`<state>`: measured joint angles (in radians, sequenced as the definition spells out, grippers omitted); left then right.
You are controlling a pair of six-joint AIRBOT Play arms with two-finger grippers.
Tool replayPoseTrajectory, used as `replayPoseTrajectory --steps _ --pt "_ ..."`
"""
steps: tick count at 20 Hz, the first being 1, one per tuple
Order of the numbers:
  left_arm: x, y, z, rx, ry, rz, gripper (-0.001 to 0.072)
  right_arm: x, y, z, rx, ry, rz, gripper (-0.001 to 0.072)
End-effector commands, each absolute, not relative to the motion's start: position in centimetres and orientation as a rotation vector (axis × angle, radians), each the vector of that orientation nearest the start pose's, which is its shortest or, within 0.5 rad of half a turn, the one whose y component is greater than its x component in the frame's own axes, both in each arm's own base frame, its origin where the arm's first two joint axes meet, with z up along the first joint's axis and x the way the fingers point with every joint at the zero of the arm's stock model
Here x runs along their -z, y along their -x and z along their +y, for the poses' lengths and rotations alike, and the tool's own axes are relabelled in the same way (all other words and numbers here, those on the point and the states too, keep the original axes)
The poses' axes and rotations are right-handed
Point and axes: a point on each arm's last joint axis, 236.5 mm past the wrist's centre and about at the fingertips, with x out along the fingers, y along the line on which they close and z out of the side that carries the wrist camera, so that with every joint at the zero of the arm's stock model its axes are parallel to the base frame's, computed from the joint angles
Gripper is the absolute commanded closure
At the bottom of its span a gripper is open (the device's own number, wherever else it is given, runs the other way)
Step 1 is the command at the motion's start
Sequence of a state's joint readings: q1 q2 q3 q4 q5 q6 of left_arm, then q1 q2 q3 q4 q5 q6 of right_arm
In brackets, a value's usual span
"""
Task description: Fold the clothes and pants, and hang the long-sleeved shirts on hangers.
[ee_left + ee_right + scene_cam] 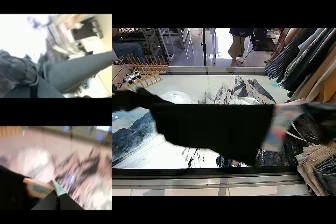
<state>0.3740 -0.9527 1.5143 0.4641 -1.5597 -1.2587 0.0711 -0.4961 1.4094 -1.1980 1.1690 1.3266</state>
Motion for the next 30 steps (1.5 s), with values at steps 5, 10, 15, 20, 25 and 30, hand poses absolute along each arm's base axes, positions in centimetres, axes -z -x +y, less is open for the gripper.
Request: replayPoseTrajectory --steps 5,10,15,20,25,30 --pt "-52.0 -15.6 -17.0 0.791 0.145 -0.054 0.0694 -54.0 -12.3 8.0 -0.351 0.236 -0.224 0.0695" --pt "-37.5 -29.1 -11.4 0.674 0.52 0.379 0.0694 -38.1 -32.5 9.3 -0.418 0.189 0.355 0.0695" --pt "-15.4 -42.6 -5.7 0.374 0.798 0.627 0.0694 -18.1 -47.9 11.1 -0.447 0.03 0.723 0.0694" --pt "-5.8 -52.0 -4.4 0.303 0.899 0.669 0.0694 -10.3 -53.0 13.6 -0.446 -0.017 0.773 0.0694" --pt "-6.3 -52.8 -2.8 0.448 0.927 0.729 0.0695 -10.7 -45.8 15.1 -0.582 0.037 0.974 0.0694" --pt "-3.1 -47.3 1.6 0.426 0.904 0.946 0.0695 -11.2 -32.7 18.7 -0.85 0.07 1.278 0.0694"
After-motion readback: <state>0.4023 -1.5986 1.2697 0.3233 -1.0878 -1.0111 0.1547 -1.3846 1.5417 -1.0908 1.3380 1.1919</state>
